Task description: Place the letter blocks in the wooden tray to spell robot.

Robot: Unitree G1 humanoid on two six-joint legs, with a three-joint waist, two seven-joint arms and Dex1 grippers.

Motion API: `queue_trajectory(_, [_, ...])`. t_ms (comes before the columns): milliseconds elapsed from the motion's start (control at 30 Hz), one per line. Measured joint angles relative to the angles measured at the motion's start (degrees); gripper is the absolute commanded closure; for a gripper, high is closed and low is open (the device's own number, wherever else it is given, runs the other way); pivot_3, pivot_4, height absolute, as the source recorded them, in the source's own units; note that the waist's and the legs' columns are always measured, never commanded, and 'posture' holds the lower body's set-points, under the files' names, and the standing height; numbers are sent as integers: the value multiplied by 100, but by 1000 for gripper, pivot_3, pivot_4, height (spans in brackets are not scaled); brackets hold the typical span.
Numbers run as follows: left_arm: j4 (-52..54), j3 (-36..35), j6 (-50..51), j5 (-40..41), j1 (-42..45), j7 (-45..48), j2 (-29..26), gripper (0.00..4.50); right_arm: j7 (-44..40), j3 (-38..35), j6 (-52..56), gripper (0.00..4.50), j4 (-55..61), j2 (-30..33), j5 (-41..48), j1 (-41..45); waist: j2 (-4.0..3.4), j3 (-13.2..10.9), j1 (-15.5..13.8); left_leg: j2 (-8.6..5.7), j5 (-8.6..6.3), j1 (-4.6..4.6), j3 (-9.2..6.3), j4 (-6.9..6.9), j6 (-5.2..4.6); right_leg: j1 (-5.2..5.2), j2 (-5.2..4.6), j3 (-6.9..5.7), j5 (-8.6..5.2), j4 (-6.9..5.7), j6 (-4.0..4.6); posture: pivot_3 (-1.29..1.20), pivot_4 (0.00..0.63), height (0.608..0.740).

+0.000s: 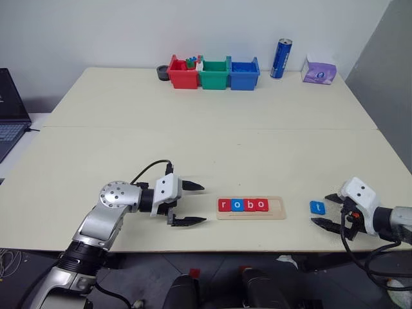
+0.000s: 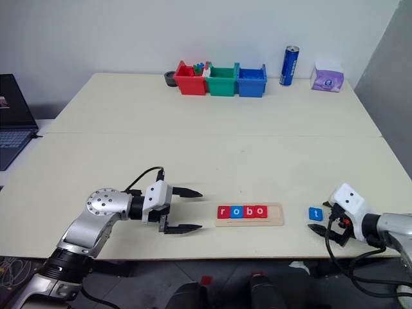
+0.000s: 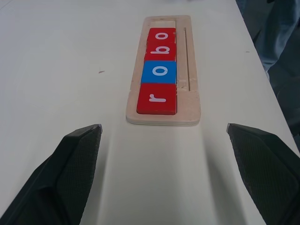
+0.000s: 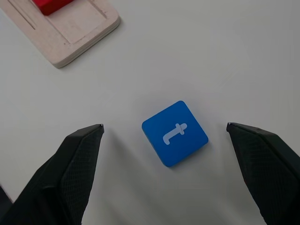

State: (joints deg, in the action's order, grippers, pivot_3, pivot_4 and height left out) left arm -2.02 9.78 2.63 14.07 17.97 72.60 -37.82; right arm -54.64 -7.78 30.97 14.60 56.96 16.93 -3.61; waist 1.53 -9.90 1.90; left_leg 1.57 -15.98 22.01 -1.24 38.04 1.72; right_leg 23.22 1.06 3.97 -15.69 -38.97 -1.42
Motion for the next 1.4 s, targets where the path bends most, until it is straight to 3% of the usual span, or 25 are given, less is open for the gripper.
queue_trajectory(133, [6,2,42,-13,20,2,3,0,-347,278,-199,32,-431,101,-58,307,0,-1,-9,1,0,2,-1,1,0,0,-3,-1,0,0,1,0,150,740])
queue_trajectory(233, [17,4,59,-22,39,2,4,0,-550,492,-254,597,-733,135,-137,542,0,-1,-9,2,0,1,-2,1,0,0,-4,0,1,0,1,0,150,740])
queue_trajectory(467, [120,4,85,-26,46,-22,8,0,-765,676,-309,3051,-999,111,-213,884,0,-1,-10,4,0,1,-4,0,0,0,-4,-1,1,-1,3,0,150,740])
queue_trajectory(600, [138,4,105,-27,46,-70,7,0,-793,676,-299,3036,-937,90,-182,894,-1,-1,-10,4,0,1,-5,1,0,0,-5,-1,1,-1,2,0,150,740])
queue_trajectory(800, [167,4,110,-29,46,-74,6,0,-901,796,-96,3036,92,95,6,1195,-2,-2,-2,5,0,-1,-11,1,0,1,-3,-3,1,-4,1,0,150,740])
queue_trajectory(1067, [186,22,159,-47,59,-88,18,0,-893,1997,199,3036,426,13,-518,2070,-2,-2,-11,4,0,2,-11,4,0,2,-8,-3,3,-2,5,0,150,740])
queue_trajectory(1400, [190,108,169,-70,66,-145,52,0,-1077,2603,321,3036,241,-182,-823,2542,-2,-2,-13,5,0,3,-12,4,0,3,-8,-6,6,-4,10,0,150,740])
